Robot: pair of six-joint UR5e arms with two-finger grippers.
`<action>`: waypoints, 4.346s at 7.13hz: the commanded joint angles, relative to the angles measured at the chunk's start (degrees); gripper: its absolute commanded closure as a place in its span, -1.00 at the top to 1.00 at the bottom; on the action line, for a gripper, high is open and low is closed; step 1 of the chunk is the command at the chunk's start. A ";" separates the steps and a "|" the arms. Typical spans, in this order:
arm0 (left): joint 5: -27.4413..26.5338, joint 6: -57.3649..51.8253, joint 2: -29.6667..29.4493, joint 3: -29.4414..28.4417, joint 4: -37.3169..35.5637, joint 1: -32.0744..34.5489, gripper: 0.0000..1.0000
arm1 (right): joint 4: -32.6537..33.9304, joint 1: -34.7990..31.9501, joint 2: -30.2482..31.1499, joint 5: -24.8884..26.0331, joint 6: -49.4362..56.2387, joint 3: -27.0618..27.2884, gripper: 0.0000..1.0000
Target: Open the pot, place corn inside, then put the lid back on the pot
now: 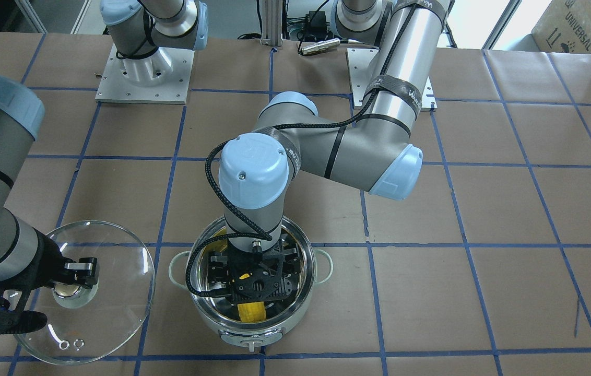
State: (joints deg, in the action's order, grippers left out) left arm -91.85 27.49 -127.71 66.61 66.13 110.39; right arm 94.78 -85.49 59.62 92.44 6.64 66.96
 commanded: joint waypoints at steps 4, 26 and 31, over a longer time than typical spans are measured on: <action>0.62 -23.28 15.42 18.57 0.05 -13.32 1.00 | 0.40 -5.45 2.69 -0.42 -2.24 0.01 -0.83; 5.63 -31.09 39.65 25.50 23.34 -18.72 1.00 | 17.10 -23.50 2.08 -0.07 -21.50 9.24 -0.77; 6.60 -31.36 40.26 25.50 23.08 -19.94 1.00 | 17.28 -23.41 1.91 -0.07 -21.50 9.15 -0.37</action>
State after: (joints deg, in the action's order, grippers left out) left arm -85.30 -3.67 -87.51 92.08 89.31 91.05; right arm 112.00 -108.91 61.58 92.37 -14.85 76.17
